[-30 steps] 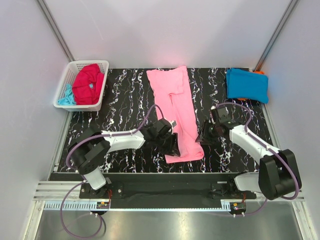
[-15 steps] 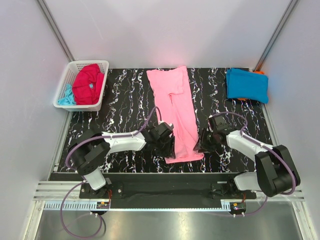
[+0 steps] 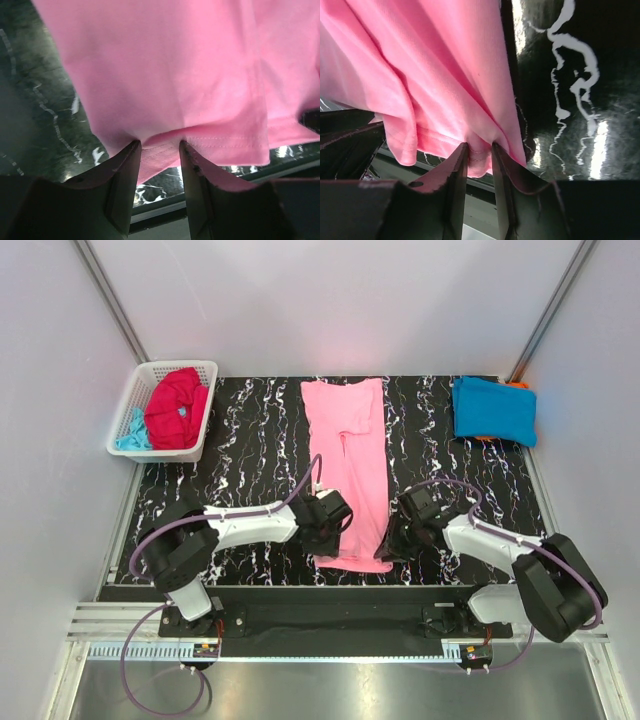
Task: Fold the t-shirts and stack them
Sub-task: Fold the tshirt
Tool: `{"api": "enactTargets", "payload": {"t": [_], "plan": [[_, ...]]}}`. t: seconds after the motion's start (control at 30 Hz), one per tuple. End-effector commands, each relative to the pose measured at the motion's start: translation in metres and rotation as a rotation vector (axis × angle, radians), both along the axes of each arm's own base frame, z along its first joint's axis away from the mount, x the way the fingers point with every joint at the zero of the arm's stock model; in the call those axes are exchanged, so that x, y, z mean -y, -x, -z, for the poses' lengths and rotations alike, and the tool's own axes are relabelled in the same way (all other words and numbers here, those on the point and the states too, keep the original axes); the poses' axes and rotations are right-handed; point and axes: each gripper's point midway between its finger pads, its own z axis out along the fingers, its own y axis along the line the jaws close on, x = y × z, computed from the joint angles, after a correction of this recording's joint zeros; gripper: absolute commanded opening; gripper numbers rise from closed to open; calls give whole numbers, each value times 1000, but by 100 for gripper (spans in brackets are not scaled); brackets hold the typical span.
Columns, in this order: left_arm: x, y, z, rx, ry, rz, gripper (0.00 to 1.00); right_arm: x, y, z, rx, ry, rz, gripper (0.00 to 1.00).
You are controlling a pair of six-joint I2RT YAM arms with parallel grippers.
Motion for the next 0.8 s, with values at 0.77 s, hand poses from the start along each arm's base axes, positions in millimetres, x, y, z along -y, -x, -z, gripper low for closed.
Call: {"api": "enactTargets", "payload": {"t": [0.77], "plan": [[-75,27,-19,26,-159,-28,45,9,8,-18,15,175,67,32]]}}
